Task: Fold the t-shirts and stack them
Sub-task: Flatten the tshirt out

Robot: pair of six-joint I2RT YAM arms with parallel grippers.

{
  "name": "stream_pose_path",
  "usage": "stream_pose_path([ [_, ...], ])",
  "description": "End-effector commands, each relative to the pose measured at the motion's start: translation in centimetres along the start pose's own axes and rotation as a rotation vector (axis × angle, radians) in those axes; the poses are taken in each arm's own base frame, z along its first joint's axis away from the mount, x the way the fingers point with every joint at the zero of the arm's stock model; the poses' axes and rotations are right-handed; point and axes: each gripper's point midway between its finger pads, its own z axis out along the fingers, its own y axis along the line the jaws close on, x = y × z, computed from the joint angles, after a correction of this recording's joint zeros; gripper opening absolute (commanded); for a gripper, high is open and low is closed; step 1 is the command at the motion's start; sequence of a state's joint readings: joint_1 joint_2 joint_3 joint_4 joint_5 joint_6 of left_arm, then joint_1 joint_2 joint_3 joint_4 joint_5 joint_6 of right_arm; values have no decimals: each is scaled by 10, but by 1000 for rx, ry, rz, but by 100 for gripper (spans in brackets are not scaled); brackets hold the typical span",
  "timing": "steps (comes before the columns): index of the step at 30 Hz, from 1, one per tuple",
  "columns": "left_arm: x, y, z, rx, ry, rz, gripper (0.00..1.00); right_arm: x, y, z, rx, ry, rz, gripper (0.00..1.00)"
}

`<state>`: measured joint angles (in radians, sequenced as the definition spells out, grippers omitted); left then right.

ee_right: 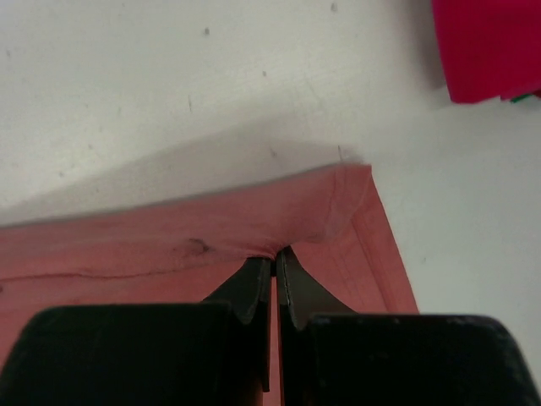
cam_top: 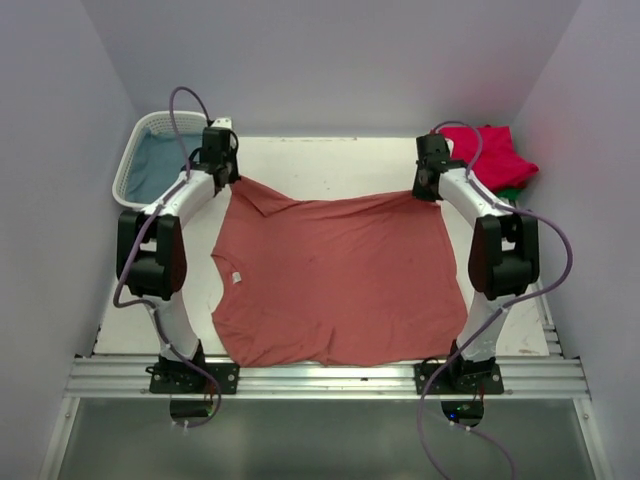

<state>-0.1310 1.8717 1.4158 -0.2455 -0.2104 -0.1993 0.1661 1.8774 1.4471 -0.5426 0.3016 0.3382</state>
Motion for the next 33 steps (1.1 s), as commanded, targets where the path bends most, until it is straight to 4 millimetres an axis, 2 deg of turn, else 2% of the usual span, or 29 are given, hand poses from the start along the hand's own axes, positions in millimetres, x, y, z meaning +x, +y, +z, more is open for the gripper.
stream_pose_path([
  [1,-64,2,8,-15,-171,-27,0,-68,7,1,-24,-173,92,0],
  [3,-57,-3,30,-6,-140,-23,0,-84,7,16,-5,-184,112,0],
  [4,-72,-7,33,3,-163,-29,0,-90,6,21,0,-190,120,0],
  [6,-69,-15,53,26,-151,-36,0,-121,1,23,27,-248,159,0],
  [7,-91,-18,54,36,-207,-50,0,-121,-1,38,55,-240,178,0],
  [8,-90,-21,67,35,-206,-57,0,-129,-3,45,73,-255,194,0],
  [9,-100,-21,71,31,-232,-71,0,-158,-5,37,85,-320,237,0],
  [10,-129,-25,69,47,-309,-96,0,-154,-15,59,166,-312,276,0],
  [11,-127,-28,82,54,-309,-105,0,-160,-15,66,176,-326,296,0],
  [12,-135,-25,86,36,-323,-120,15,-181,-14,62,165,-366,322,28],
  [13,-157,-26,80,39,-358,-138,40,-165,-4,92,148,-304,275,57],
  [14,-159,-27,82,38,-357,-138,95,-190,2,78,117,-345,283,84],
  [15,-166,-25,75,32,-371,-142,100,-178,1,83,129,-296,260,99],
  [16,-166,-26,71,38,-384,-146,100,-176,3,82,126,-288,250,99],
  [17,-189,-26,40,60,-450,-157,100,-194,1,52,97,-346,268,99],
  [18,-195,-29,26,88,-476,-155,100,-157,0,69,109,-282,229,99],
  [19,-196,-31,18,99,-511,-160,100,-171,5,60,60,-373,255,99],
  [20,-213,-32,-14,118,-563,-170,100,-187,3,20,4,-446,278,99],
  [21,-214,-42,-26,142,-572,-165,100,-162,3,29,2,-422,263,99],
  [22,-202,-46,-30,146,-543,-157,100,-159,2,18,-10,-431,262,99],
  [23,-206,-50,-52,163,-562,-164,100,-155,4,10,-32,-429,256,99],
  [24,-197,-68,-60,202,-544,-151,100,-147,2,-5,-43,-429,247,99],
  [26,-146,-91,-61,239,-435,-138,100,-130,2,-20,-65,-412,229,99],
  [27,-151,-101,-76,281,-449,-143,100,-124,1,-24,-74,-400,224,99],
  [29,-110,-122,-80,356,-372,-138,76,-103,1,-24,-85,-355,203,97],
  [30,-80,-129,-75,403,-313,-134,63,-98,2,-33,-108,-340,194,92],
  [31,-68,-134,-76,435,-288,-160,50,-93,3,-36,-126,-330,189,82],
  [32,-59,-135,-79,454,-280,-169,26,-79,2,-34,-131,-302,180,57],
  [33,-34,-135,-71,464,-232,-170,14,-72,4,-36,-152,-284,177,31],
])
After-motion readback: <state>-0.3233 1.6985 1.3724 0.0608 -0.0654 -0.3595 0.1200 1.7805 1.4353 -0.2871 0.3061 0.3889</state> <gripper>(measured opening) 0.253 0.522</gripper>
